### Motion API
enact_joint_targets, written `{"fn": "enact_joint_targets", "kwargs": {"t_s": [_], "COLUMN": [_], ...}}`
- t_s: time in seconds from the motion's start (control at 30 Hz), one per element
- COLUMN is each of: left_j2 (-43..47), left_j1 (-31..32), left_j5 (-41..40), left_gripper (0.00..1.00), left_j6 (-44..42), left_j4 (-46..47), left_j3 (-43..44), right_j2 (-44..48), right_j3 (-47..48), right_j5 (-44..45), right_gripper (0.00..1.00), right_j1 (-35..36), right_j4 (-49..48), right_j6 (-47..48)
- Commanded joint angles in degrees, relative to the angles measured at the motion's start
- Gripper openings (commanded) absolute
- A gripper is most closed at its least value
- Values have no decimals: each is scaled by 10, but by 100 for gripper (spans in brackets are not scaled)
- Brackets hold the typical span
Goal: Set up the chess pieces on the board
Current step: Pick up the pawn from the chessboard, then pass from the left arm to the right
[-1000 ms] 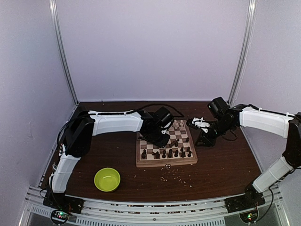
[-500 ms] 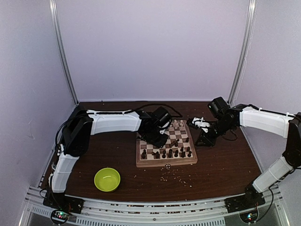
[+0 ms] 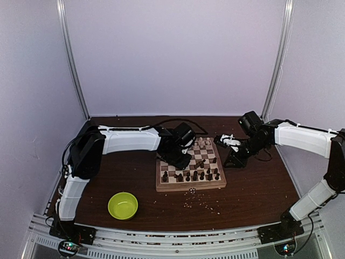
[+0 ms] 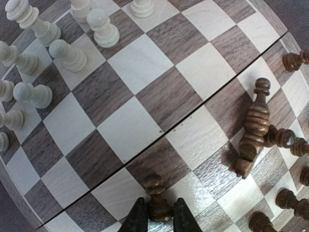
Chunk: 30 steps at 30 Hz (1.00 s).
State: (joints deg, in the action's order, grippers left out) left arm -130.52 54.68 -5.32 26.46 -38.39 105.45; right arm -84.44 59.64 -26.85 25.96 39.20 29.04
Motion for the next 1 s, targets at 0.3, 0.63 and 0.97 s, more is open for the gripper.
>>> {"fn": "enact_joint_targets", "kwargs": {"t_s": [0.3, 0.63, 0.97], "left_j2": [113, 199, 217], "left_j1": [-14, -15, -6], "left_j5": [49, 108, 155], "left_gripper": [9, 10, 10], "left_j6": [-91, -135, -145], "left_j4": [188, 336, 362], "left_j3": [-150, -226, -229], "right_j2": [-27, -162, -242], "right_j3": [95, 211, 303], "right_j5": [-163, -326, -384], "right_gripper": [29, 34, 38], "right_j1": [-60, -84, -32], "right_j4": [10, 73, 112], "right_j6": [-120, -199, -230]}}
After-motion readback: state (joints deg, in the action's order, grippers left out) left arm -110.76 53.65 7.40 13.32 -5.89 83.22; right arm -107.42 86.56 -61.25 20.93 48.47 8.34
